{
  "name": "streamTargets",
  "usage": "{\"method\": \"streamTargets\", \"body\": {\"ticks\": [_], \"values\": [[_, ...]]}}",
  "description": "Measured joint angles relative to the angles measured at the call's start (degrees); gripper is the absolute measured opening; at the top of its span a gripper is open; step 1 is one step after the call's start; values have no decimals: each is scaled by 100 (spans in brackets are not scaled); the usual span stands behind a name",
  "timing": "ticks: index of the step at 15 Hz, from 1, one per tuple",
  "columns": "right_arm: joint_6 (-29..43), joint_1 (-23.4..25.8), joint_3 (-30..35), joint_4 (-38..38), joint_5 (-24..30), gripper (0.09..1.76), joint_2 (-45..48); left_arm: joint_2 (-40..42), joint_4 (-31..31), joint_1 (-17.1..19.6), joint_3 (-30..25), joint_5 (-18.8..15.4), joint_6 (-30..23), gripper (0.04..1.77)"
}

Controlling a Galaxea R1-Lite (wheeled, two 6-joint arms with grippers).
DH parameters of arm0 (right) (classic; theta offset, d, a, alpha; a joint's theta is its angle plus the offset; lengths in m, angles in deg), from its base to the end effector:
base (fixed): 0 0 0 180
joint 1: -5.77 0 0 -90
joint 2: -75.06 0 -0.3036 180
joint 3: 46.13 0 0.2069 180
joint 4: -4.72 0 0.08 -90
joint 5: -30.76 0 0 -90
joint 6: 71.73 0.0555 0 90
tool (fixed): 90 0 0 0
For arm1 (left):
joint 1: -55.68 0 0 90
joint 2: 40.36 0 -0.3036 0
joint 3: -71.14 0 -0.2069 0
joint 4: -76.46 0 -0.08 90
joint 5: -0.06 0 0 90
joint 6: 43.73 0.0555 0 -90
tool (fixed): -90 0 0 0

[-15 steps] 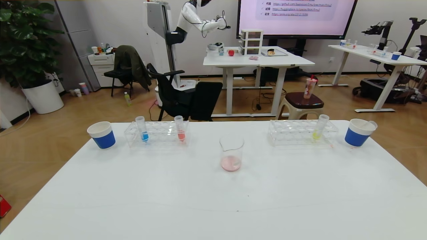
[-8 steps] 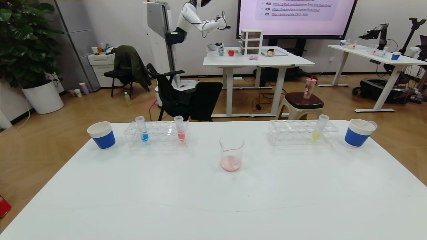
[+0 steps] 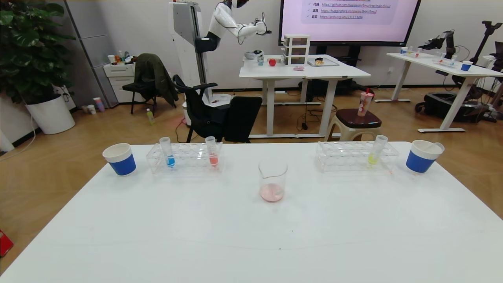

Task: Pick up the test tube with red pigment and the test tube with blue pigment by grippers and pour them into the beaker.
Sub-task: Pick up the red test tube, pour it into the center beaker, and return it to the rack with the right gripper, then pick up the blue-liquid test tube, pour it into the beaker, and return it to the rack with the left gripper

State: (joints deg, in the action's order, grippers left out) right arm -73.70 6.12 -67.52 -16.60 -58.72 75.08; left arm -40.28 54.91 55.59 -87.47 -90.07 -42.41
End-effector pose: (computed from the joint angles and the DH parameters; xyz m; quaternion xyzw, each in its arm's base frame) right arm 0.0245 0.0004 0.0756 -0.0172 -0.0008 0.0015 0.9999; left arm 0.0244 -0.0002 0.0751 0.0115 0.0007 -0.0019 0.9999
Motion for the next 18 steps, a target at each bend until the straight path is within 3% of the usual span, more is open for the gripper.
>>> {"method": "streamTargets", "body": {"ticks": [8,11,15,18], "values": [[0,0,-2,0,0,174,0,0,37,0,10,-7,-90,175],[2,0,0,2,0,174,0,-205,6,0,619,-80,-85,175],[0,0,0,0,0,174,0,-1610,152,-146,1921,-110,-101,175],[2,0,0,0,-2,174,2,-3149,985,-222,2530,-113,-129,175]]}}
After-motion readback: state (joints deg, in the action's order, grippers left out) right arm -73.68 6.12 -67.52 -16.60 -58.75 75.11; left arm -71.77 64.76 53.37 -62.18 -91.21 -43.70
